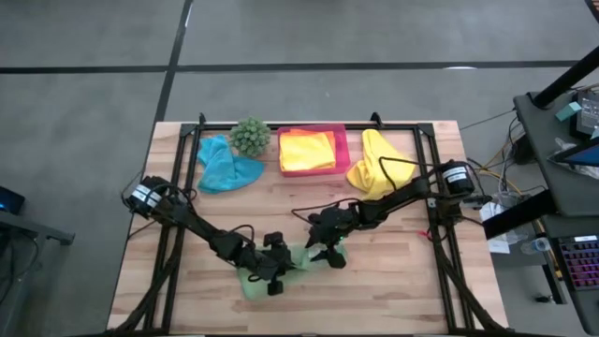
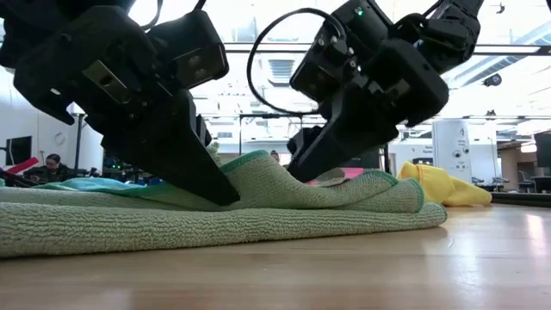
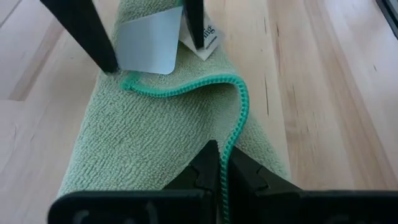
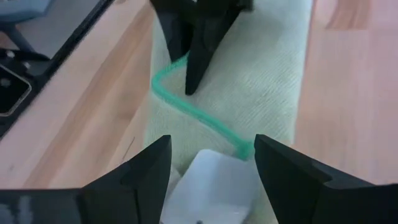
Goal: Fold microfiber towels
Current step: Fold the green microfiber towel
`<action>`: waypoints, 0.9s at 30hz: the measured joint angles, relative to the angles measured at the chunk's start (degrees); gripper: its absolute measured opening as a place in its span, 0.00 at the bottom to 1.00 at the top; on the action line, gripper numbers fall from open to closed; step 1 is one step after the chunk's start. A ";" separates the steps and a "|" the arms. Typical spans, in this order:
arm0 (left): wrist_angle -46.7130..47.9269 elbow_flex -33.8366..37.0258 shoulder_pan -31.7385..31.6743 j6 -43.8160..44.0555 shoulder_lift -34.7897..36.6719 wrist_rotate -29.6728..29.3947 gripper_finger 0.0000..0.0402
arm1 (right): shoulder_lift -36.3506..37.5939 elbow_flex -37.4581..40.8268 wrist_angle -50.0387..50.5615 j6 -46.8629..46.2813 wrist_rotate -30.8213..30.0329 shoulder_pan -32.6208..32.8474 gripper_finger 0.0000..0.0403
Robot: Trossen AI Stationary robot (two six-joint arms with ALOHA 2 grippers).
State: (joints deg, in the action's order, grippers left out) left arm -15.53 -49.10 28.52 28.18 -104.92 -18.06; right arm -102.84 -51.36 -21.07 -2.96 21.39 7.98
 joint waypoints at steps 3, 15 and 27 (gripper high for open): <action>-0.15 0.00 0.00 0.00 0.00 -0.04 0.00 | -1.16 0.03 -1.24 0.59 -0.33 0.70 0.54; -0.38 0.00 -0.07 -0.02 -0.04 -0.24 0.00 | -3.24 0.01 -3.59 1.34 -6.08 0.87 0.48; -0.40 0.00 -0.40 -0.04 -0.04 -0.24 0.00 | -3.86 0.01 -3.33 1.65 -4.85 1.27 0.30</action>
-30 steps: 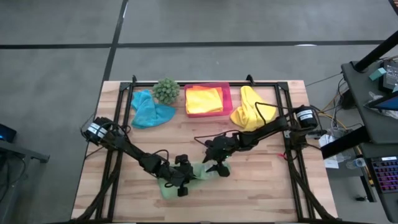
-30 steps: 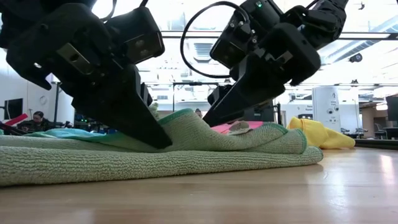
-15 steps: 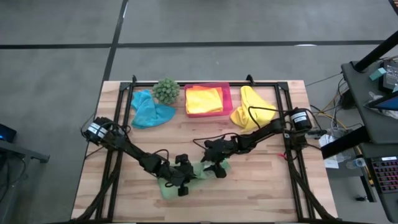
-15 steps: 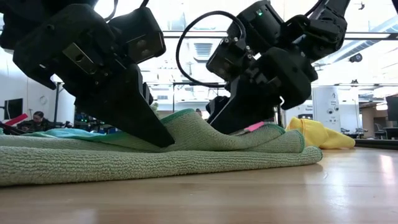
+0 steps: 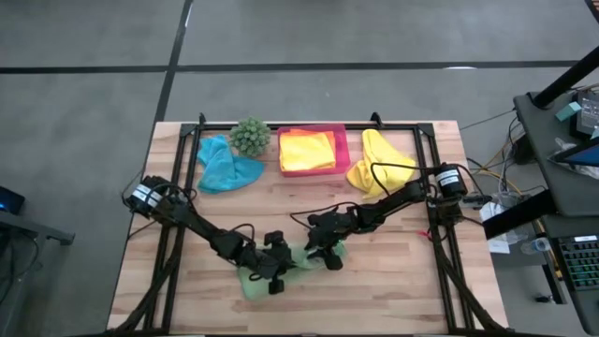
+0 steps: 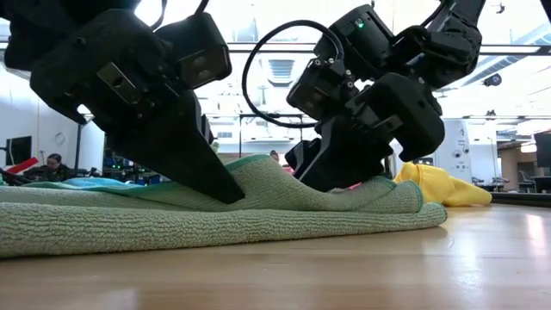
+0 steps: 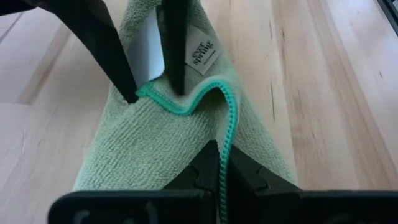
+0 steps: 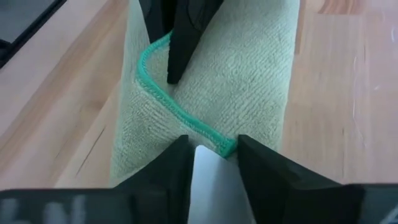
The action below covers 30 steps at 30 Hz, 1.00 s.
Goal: Fold microfiber towels
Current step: Fold the green microfiber towel
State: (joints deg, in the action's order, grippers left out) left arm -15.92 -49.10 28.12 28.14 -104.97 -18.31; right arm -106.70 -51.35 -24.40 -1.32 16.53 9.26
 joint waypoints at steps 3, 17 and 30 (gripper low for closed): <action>0.01 0.00 0.02 0.02 0.00 0.00 0.00 | 0.03 0.00 0.00 0.08 -0.02 -0.02 0.23; 0.07 0.00 0.02 0.02 0.00 0.00 0.00 | 2.58 0.00 1.55 1.39 -0.04 -0.50 0.03; 0.07 0.00 0.02 0.01 0.00 0.01 0.00 | 3.20 0.00 1.73 1.45 -0.04 -0.76 0.05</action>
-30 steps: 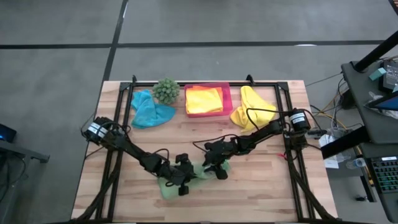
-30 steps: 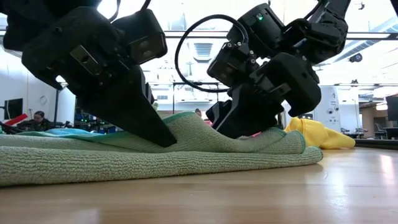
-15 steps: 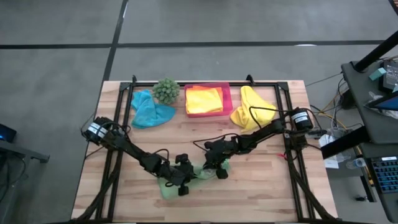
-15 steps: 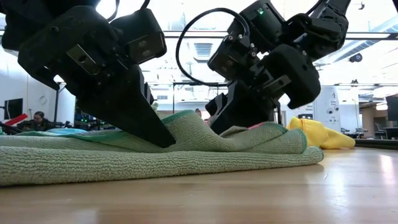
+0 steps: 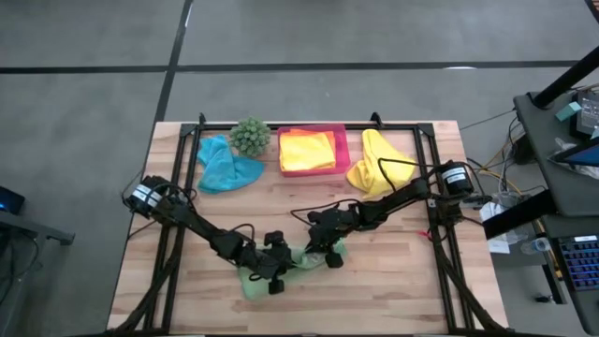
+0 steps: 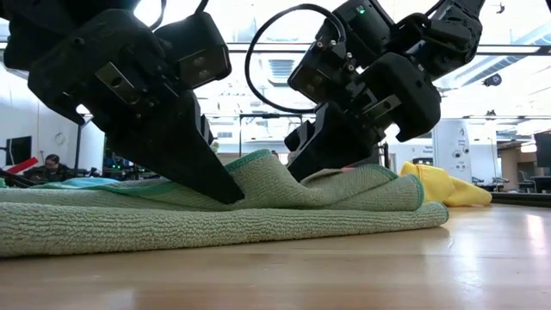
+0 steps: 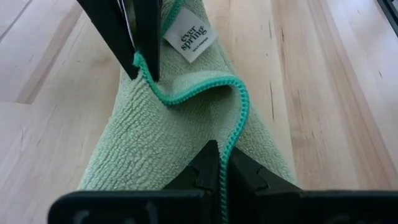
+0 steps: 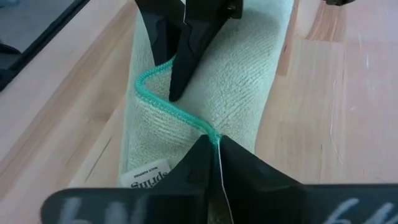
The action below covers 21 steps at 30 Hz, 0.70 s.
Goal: Fold microfiber towels
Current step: Fold the green microfiber towel
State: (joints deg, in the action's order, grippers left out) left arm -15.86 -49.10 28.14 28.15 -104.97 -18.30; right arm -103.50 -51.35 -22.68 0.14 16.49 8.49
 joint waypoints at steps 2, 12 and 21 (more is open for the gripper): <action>0.00 0.00 0.00 -0.01 0.00 -0.01 0.00 | 0.00 0.00 0.00 -0.02 0.00 -0.02 0.08; 0.00 0.00 0.04 -0.01 0.00 0.01 0.00 | 0.00 0.00 -0.32 -0.06 -0.04 -0.02 0.27; 0.00 0.00 0.04 -0.01 0.00 0.01 0.00 | 0.00 0.00 -0.31 0.99 -0.09 -0.02 0.22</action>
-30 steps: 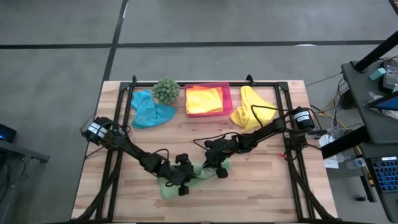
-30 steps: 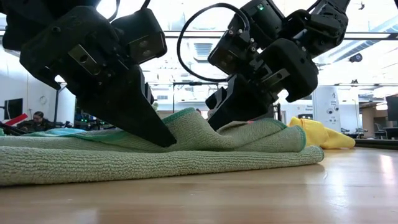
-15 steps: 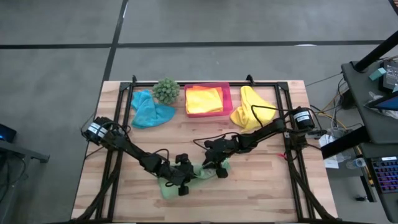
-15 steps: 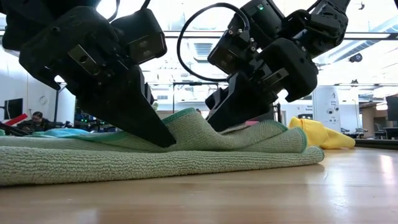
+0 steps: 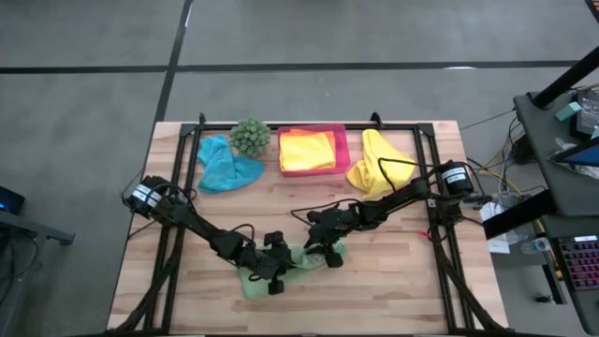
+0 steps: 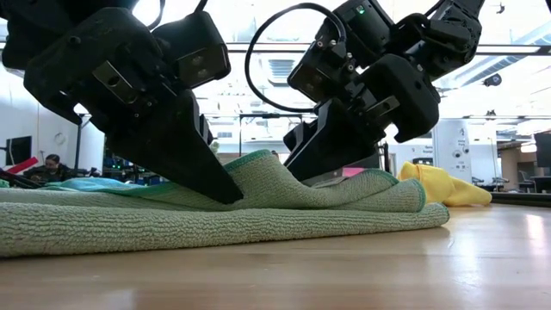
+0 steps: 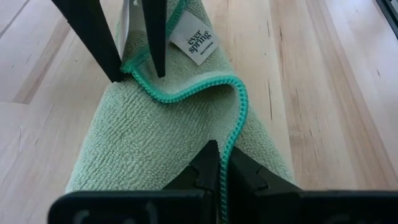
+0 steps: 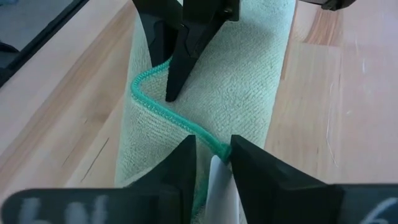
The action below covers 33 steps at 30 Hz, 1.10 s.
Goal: Fold microfiber towels
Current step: Fold the green microfiber towel
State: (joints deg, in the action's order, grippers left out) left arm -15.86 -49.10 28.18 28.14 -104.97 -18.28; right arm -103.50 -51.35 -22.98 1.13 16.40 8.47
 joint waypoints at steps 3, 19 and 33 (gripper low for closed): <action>0.00 0.00 0.00 0.02 0.00 0.00 0.00 | 0.00 0.00 0.00 0.26 0.00 0.00 0.16; 0.00 0.00 -0.04 0.02 0.00 0.01 0.00 | 0.80 0.02 0.52 0.40 0.00 0.00 0.02; 0.24 -0.02 -0.14 0.02 1.48 -0.03 0.00 | 6.34 0.03 8.51 3.48 -6.14 -0.02 0.02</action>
State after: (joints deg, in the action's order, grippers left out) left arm -15.61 -49.12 28.05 28.16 -103.48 -18.32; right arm -97.16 -51.33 -14.47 4.61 10.27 8.45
